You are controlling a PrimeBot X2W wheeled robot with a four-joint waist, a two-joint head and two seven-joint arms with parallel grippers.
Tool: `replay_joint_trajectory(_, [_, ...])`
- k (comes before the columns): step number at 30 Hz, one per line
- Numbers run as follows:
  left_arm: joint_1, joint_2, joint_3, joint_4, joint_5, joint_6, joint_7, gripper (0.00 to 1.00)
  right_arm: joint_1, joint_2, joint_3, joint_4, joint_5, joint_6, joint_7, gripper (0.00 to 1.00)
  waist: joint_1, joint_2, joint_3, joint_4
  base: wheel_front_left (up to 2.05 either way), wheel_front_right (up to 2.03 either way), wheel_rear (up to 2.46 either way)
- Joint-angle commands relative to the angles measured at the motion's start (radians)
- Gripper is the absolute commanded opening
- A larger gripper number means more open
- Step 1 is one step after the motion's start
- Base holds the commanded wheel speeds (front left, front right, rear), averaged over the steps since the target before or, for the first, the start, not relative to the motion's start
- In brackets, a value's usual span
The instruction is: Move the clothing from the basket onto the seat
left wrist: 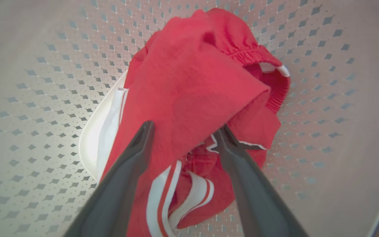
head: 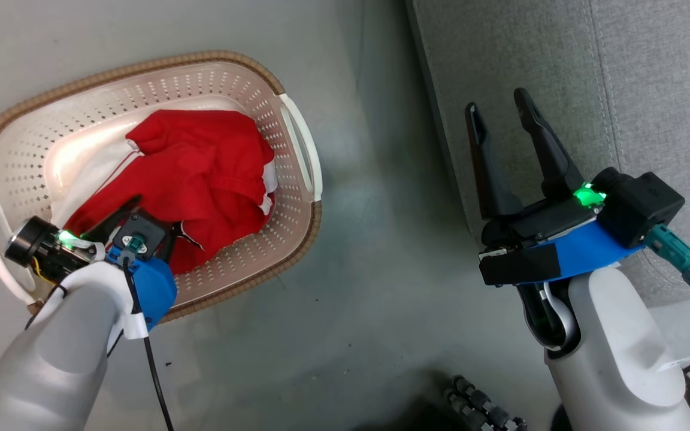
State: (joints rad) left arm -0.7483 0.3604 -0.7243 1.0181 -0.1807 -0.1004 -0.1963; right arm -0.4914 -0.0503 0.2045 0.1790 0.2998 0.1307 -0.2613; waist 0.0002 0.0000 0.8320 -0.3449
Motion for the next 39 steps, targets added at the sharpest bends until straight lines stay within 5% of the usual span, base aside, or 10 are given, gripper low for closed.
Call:
replay_joint_trajectory(1, [-0.022, 0.003, -0.007, 0.010, 0.009, 0.009, -0.003, 1.00, -0.019, 0.000, 0.003, -0.006, 0.008, 0.000, -0.006, 1.00, -0.0002, 0.0000, 0.011, -0.005, 0.00, 0.00, 0.00])
replay_joint_trajectory(13, [-0.096, 0.001, -0.014, 0.104, 0.017, 0.072, -0.018, 1.00, -0.015, 0.000, 0.024, -0.008, 0.041, 0.000, -0.006, 1.00, -0.0002, 0.0000, 0.050, -0.032, 0.00, 0.00, 0.00])
replay_joint_trajectory(14, [-0.100, -0.001, -0.016, 0.107, 0.016, 0.070, -0.020, 0.72, -0.015, 0.000, 0.026, -0.007, 0.045, 0.000, -0.006, 1.00, -0.0002, 0.0000, 0.051, -0.033, 0.00, 0.00, 0.00])
replay_joint_trajectory(15, [-0.103, -0.002, -0.018, 0.109, 0.016, 0.066, -0.025, 0.00, -0.016, 0.000, 0.027, -0.006, 0.046, 0.000, -0.006, 1.00, -0.0002, 0.0000, 0.052, -0.034, 0.00, 0.00, 0.00])
replay_joint_trajectory(30, [-0.105, -0.035, -0.032, 0.161, -0.014, 0.042, -0.048, 0.00, -0.015, 0.000, 0.026, 0.006, 0.049, 0.000, -0.006, 1.00, -0.0002, 0.0000, 0.021, -0.027, 0.00, 0.00, 0.00])
replay_joint_trajectory(39, [-0.047, -0.098, -0.020, 0.123, -0.058, 0.024, -0.069, 0.00, 0.007, 0.000, 0.015, 0.034, 0.011, 0.000, -0.006, 1.00, -0.0002, 0.0000, -0.118, 0.034, 0.00, 0.00, 0.00])
